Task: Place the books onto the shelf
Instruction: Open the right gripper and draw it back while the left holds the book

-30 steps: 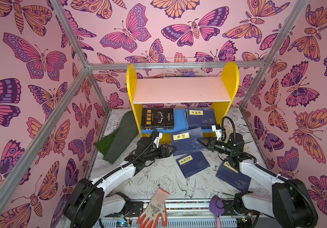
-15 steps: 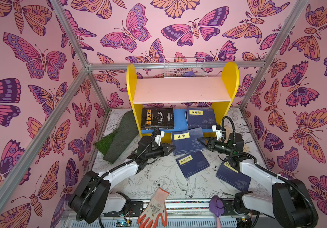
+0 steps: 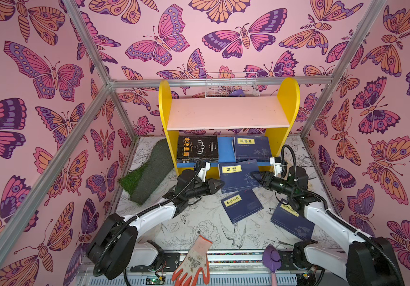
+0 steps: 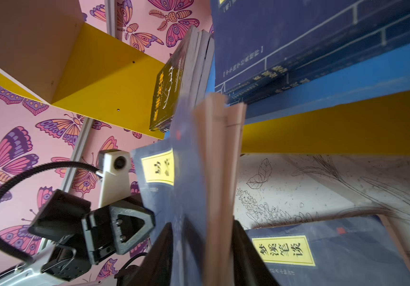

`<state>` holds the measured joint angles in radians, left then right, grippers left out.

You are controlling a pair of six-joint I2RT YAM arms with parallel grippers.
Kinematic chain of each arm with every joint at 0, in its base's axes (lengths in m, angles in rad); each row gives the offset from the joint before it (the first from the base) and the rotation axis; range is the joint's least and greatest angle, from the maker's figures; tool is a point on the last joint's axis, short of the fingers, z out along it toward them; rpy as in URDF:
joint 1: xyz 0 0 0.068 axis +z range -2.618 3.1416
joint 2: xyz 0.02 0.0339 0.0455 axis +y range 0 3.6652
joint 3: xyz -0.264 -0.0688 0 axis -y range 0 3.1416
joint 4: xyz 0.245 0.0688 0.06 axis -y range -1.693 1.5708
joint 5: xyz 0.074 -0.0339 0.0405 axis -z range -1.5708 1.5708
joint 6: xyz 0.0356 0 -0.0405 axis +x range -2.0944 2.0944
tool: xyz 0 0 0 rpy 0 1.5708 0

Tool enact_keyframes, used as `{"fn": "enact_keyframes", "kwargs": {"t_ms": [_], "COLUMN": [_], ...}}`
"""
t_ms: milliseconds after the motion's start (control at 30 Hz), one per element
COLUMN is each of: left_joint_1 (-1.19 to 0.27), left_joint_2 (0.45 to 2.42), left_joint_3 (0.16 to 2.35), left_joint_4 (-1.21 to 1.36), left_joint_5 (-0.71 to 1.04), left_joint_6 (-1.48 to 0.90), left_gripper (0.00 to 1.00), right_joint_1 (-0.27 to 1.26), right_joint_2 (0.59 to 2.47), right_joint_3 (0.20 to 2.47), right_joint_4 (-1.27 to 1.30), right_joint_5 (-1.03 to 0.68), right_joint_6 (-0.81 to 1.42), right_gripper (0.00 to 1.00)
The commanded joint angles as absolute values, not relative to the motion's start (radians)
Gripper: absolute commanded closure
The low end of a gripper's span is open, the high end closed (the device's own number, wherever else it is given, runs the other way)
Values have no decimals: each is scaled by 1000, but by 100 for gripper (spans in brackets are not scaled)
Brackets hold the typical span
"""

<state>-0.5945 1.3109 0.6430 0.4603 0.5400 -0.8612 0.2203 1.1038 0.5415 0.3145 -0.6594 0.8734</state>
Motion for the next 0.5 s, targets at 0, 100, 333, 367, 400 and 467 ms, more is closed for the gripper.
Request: {"fn": "enact_keyframes", "kwargs": {"t_ms": [0,100,333,367,400,467], "left_joint_1": [-592,-571,-535,-532,-528,-522], "left_joint_2": [1283,1231,1251,1262,1306,1372], "left_joint_3": [674,685,825,855,883,953], "left_joint_4": [542,527,380,374,369,365], "left_joint_5": [522,519,537,537,540,556], "left_joint_6": [-849,-844,-698,-685,-674,-655], "left_gripper": [100,100,100,100,100,100], "right_joint_1": [229,220,191,189,189,189], "right_joint_2": [1048,986,797,792,791,805], "right_joint_3": [550,511,399,395,396,401], "right_joint_4": [181,102,-61,-72,-83,-88], "right_joint_5": [-525,-389,-143,-140,-142,-164], "right_joint_6": [831,845,876,869,863,854], "right_gripper": [52,50,50,50,50,50]}}
